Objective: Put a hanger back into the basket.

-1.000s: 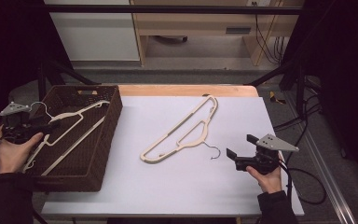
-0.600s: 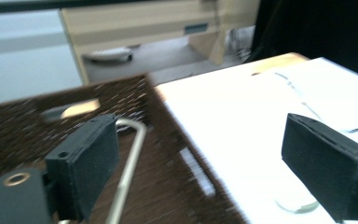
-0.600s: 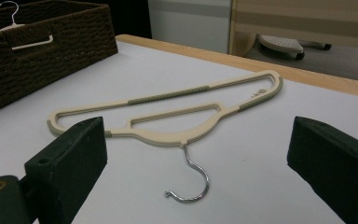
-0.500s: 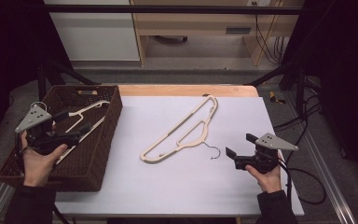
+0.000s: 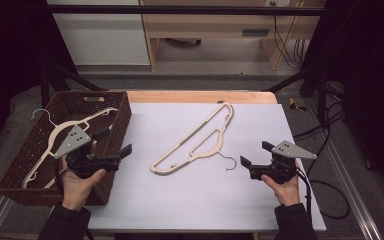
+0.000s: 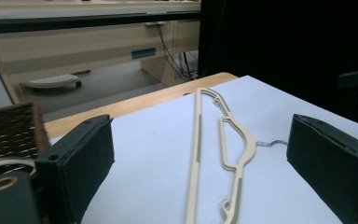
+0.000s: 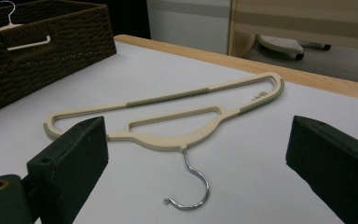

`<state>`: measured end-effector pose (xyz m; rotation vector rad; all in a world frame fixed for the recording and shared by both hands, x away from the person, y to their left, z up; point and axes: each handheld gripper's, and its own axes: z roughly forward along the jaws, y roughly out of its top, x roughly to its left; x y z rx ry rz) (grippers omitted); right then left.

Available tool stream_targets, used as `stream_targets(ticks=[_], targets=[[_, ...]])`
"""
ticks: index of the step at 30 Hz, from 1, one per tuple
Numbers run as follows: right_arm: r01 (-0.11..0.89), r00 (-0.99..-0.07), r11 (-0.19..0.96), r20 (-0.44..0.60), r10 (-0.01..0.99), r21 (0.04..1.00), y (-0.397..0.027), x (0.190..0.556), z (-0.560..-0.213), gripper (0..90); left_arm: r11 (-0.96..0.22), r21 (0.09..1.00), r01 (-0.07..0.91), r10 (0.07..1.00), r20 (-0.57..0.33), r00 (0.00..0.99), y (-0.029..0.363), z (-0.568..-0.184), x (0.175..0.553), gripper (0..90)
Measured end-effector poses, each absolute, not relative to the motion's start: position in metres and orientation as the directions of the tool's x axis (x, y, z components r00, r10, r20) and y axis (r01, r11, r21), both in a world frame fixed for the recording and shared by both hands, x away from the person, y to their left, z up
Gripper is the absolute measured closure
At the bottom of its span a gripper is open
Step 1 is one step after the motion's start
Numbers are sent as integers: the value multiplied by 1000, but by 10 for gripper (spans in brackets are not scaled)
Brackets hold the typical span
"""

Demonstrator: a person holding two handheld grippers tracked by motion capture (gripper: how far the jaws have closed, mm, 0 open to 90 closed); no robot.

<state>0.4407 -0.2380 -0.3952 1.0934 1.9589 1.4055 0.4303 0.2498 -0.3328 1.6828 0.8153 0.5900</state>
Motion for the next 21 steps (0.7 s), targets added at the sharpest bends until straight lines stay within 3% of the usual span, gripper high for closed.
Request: stream_targets(ticks=[9, 21], targets=[[336, -565, 161, 62, 823, 928, -226, 452, -396, 65, -209, 944, 254, 717, -29, 697, 213, -356, 435, 70], [378, -574, 194, 65, 816, 905, -205, 488, -409, 114, -247, 921, 301, 692, -50, 720, 201, -383, 441, 70]])
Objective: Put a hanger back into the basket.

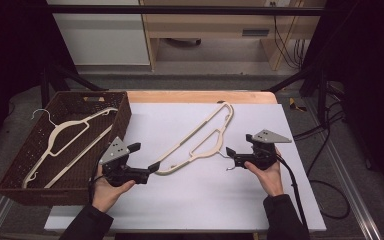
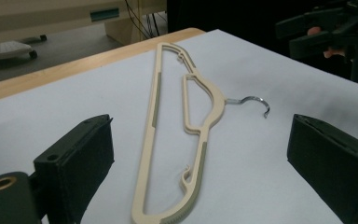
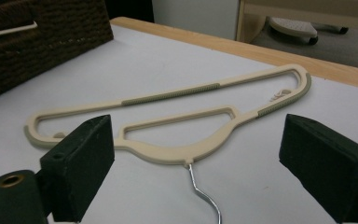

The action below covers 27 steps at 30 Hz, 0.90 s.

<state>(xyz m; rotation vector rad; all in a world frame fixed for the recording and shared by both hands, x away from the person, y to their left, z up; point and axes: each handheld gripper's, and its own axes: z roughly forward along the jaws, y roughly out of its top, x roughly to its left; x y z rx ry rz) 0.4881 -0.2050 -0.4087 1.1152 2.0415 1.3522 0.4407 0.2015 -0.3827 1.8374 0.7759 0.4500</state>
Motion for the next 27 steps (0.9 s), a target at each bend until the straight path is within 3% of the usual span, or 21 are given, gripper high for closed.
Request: stream_targets(ticks=[10, 27], targets=[[442, -574, 243, 64, 816, 864, -190, 517, -434, 198, -284, 907, 311, 681, -38, 731, 198, -395, 446, 70], [529, -594, 324, 69, 801, 784, -177, 541, -472, 524, -281, 908, 311, 675, -44, 737, 199, -396, 447, 77]])
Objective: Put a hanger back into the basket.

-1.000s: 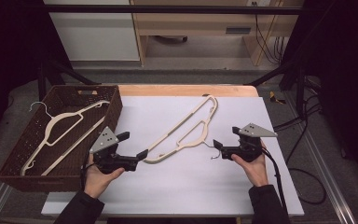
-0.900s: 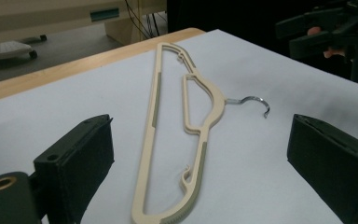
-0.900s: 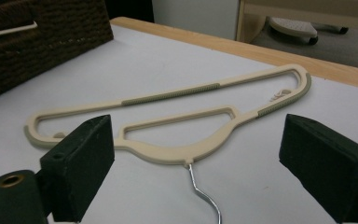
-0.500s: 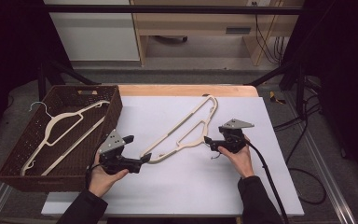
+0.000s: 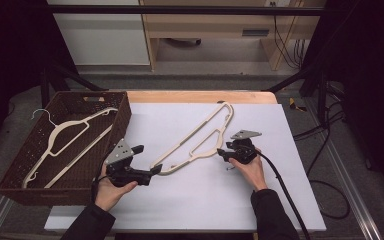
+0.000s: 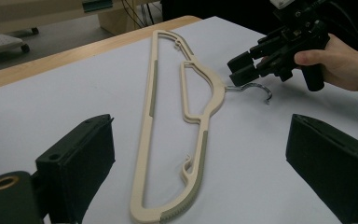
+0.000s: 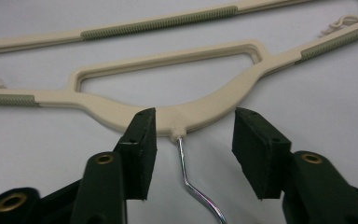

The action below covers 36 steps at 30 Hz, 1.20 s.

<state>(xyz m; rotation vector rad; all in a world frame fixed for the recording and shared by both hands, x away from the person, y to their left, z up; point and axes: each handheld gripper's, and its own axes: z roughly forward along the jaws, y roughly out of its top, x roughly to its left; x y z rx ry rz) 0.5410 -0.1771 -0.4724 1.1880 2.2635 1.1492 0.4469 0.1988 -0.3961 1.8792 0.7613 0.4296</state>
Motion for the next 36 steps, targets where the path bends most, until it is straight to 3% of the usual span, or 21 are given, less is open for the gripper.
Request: stream_targets(ticks=[9, 20, 36], targets=[[546, -619, 372, 63, 783, 750, -175, 544, -482, 723, -291, 903, 315, 669, -43, 742, 197, -398, 447, 77], [552, -641, 384, 82, 763, 740, -175, 544, -483, 877, -304, 897, 320, 666, -40, 745, 195, -399, 447, 78], [541, -659, 358, 118, 743, 761, -181, 545, -478, 888, -330, 885, 327, 656, -34, 754, 188, -405, 448, 81]])
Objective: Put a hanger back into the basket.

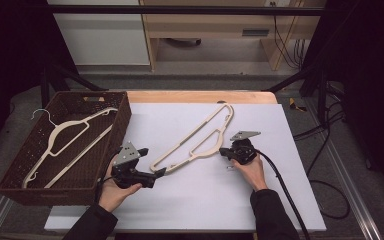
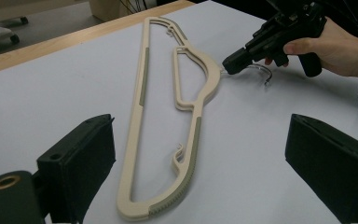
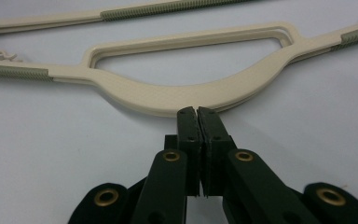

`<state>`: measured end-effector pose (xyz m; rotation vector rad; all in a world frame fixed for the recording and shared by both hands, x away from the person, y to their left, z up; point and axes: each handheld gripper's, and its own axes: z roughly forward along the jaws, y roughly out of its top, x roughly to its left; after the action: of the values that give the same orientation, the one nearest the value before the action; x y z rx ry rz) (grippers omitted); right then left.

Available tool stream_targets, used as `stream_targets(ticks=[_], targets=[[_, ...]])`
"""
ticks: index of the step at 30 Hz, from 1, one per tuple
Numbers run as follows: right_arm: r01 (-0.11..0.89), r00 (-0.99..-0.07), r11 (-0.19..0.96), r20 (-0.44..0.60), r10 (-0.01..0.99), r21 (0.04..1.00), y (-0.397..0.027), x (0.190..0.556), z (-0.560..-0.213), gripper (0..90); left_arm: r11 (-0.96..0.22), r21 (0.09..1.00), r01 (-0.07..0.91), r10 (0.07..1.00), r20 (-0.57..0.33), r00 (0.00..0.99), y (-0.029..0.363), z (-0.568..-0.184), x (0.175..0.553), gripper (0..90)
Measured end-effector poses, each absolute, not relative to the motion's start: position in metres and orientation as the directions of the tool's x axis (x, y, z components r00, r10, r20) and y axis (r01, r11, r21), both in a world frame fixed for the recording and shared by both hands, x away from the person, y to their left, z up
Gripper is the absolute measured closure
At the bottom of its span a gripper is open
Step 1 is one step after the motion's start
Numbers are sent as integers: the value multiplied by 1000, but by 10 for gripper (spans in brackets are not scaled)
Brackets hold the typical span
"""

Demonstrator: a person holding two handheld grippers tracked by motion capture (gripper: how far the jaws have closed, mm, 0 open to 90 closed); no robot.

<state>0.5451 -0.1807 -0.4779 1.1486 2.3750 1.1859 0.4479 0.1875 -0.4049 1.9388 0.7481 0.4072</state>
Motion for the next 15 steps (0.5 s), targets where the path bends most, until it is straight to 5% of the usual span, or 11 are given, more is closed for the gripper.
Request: stream_targets(ticks=[15], targets=[[532, -658, 375, 92, 748, 759, -176, 540, -461, 890, -382, 863, 331, 641, -11, 768, 162, -405, 459, 100]])
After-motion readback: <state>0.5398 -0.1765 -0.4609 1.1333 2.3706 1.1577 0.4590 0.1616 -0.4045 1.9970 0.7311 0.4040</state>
